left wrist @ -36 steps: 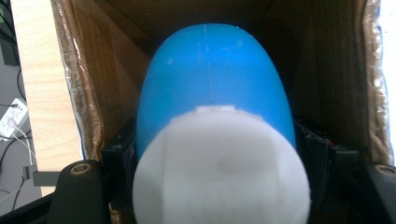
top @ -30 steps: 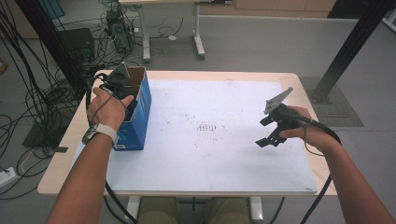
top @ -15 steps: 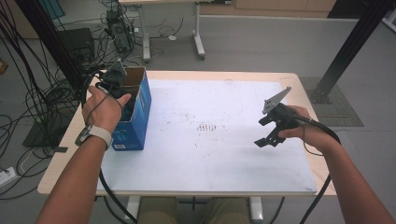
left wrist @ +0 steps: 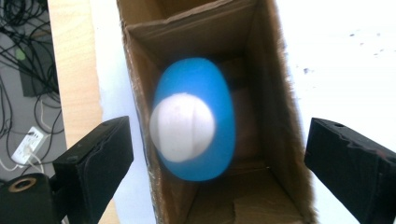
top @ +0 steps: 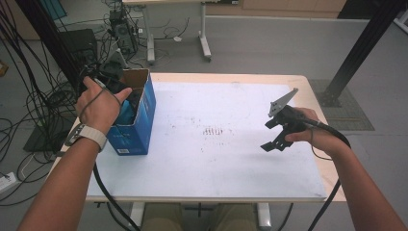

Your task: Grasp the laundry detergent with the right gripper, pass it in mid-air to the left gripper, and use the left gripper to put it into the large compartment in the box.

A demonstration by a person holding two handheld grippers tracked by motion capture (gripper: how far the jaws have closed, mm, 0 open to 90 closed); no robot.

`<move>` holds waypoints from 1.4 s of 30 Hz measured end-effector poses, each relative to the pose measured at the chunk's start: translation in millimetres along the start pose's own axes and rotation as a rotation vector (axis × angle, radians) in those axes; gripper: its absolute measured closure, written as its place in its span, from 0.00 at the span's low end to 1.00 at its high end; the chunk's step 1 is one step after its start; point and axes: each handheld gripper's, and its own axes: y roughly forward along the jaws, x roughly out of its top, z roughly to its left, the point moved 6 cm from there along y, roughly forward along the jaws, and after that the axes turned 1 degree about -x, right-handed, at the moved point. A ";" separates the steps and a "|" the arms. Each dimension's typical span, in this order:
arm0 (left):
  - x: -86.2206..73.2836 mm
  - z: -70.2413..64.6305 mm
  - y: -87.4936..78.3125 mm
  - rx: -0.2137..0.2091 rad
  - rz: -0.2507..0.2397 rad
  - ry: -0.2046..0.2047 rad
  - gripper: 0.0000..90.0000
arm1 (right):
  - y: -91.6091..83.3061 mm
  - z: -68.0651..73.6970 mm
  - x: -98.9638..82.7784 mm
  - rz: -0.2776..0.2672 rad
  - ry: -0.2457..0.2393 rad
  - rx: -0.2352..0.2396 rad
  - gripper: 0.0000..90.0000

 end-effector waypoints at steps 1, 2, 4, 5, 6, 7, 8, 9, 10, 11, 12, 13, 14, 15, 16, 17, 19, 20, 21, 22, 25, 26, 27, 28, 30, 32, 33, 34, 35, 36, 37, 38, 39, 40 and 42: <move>0.6 -1.4 -2.3 -0.003 -0.002 0.005 0.09 | -0.4 0.2 -0.1 0.002 -0.002 -0.001 0.10; 1.0 -2.2 -4.2 -0.004 0.000 0.012 0.08 | -0.7 0.5 -0.1 0.001 -0.002 -0.001 0.10; 2.8 -5.6 -10.6 -0.007 -0.008 0.028 0.08 | -1.9 0.8 -0.7 0.005 -0.001 -0.004 0.10; 4.0 -6.9 -13.6 -0.008 -0.017 0.032 0.08 | -2.5 0.7 -1.2 0.006 0.000 -0.005 0.10; 5.1 -8.6 -16.3 -0.009 -0.019 0.040 0.08 | -3.1 0.8 -1.8 0.007 0.003 -0.007 0.10; 6.4 -11.1 -19.6 -0.016 -0.017 0.049 0.08 | -3.8 1.0 -2.3 0.007 0.007 -0.008 0.10; 6.4 -11.1 -19.6 -0.016 -0.017 0.049 0.08 | -3.8 1.0 -2.3 0.007 0.007 -0.008 0.10; 8.6 -15.9 -24.3 -0.038 -0.028 0.066 0.08 | -5.5 1.1 -3.1 0.006 0.011 -0.012 0.10; 9.7 -18.8 -27.3 -0.049 -0.035 0.076 0.08 | -6.3 1.1 -3.5 0.003 0.013 -0.013 0.10; 9.7 -18.8 -27.3 -0.049 -0.035 0.076 0.09 | -7.2 1.0 -4.0 0.002 0.016 -0.015 0.10; 12.7 -25.7 -33.1 -0.074 -0.049 0.113 0.09 | -7.9 0.7 -4.8 0.003 0.020 -0.017 0.10; 12.7 -25.7 -33.1 -0.074 -0.049 0.113 0.10 | -7.9 0.7 -4.8 0.003 0.020 -0.017 0.10; 14.0 -28.9 -35.2 -0.080 -0.057 0.128 0.10 | -8.5 0.2 -5.9 0.003 0.024 -0.018 0.10; 16.2 -35.0 -39.2 -0.088 -0.068 0.166 0.11 | -9.2 -0.4 -7.4 0.003 0.029 -0.019 0.10; 17.2 -38.9 -41.4 -0.092 -0.073 0.188 0.11 | -9.8 -0.6 -8.7 0.003 0.033 -0.021 0.10; 18.0 -43.3 -43.6 -0.099 -0.078 0.208 0.11 | -10.2 -0.8 -9.7 0.003 0.032 -0.021 0.10; 19.3 -52.9 -47.1 -0.116 -0.082 0.260 0.11 | -10.9 -0.8 -10.8 0.003 0.035 -0.021 0.10; 19.7 -57.7 -48.5 -0.128 -0.079 0.281 0.11 | -11.6 -0.9 -11.3 0.003 0.037 -0.022 0.10; 20.1 -61.7 -49.2 -0.138 -0.079 0.300 0.11 | -12.0 -1.2 -11.3 0.000 0.037 -0.022 0.10; 20.5 -66.8 -49.8 -0.146 -0.076 0.325 0.11 | -12.4 -1.3 -11.2 -0.001 0.038 -0.023 0.10; 21.0 -82.4 -49.7 -0.170 -0.070 0.383 0.11 | -14.0 -1.2 -10.6 -0.002 0.038 -0.027 0.10; 21.0 -87.8 -49.3 -0.179 -0.071 0.400 0.11 | -14.2 -1.4 -10.4 -0.004 0.037 -0.027 0.10; 20.7 -94.8 -48.2 -0.194 -0.068 0.424 0.11 | -14.6 -1.6 -10.1 -0.006 0.034 -0.028 0.10; 20.2 -99.9 -47.2 -0.202 -0.063 0.444 0.11 | -15.2 -1.6 -10.0 -0.007 0.035 -0.029 0.10; 19.5 -105.9 -45.8 -0.212 -0.057 0.466 0.11 | -15.7 -1.7 -9.9 -0.008 0.036 -0.030 0.10; 18.6 -117.0 -42.1 -0.212 -0.043 0.507 0.11 | -17.1 -2.5 -10.3 -0.010 0.035 -0.034 0.10; 18.6 -119.9 -41.2 -0.216 -0.041 0.517 0.11 | -17.7 -2.4 -10.6 -0.009 0.041 -0.034 0.10; 18.7 -124.0 -40.1 -0.221 -0.037 0.530 0.11 | -18.0 -2.7 -10.7 -0.010 0.041 -0.035 0.10; 18.8 -127.3 -38.9 -0.226 -0.035 0.541 0.11 | -18.7 -3.5 -11.1 -0.012 0.039 -0.038 0.10; 18.8 -130.2 -37.9 -0.229 -0.032 0.555 0.11 | -19.1 -3.8 -11.7 -0.012 0.044 -0.038 0.10; 18.9 -132.1 -37.2 -0.231 -0.030 0.562 0.11 | -19.4 -4.5 -12.3 -0.012 0.041 -0.038 0.10; 18.9 -134.5 -36.2 -0.234 -0.026 0.572 0.11 | -19.4 -4.4 -12.8 -0.012 0.047 -0.039 0.10; 18.8 -137.0 -35.0 -0.238 -0.022 0.584 0.11 | -19.6 -4.8 -13.3 -0.013 0.049 -0.040 0.10; 18.5 -139.3 -33.8 -0.240 -0.017 0.596 0.11 | -19.9 -5.2 -13.8 -0.013 0.049 -0.040 0.10; 18.0 -142.5 -32.2 -0.237 -0.008 0.608 0.11 | -20.1 -5.3 -14.0 -0.016 0.053 -0.040 0.10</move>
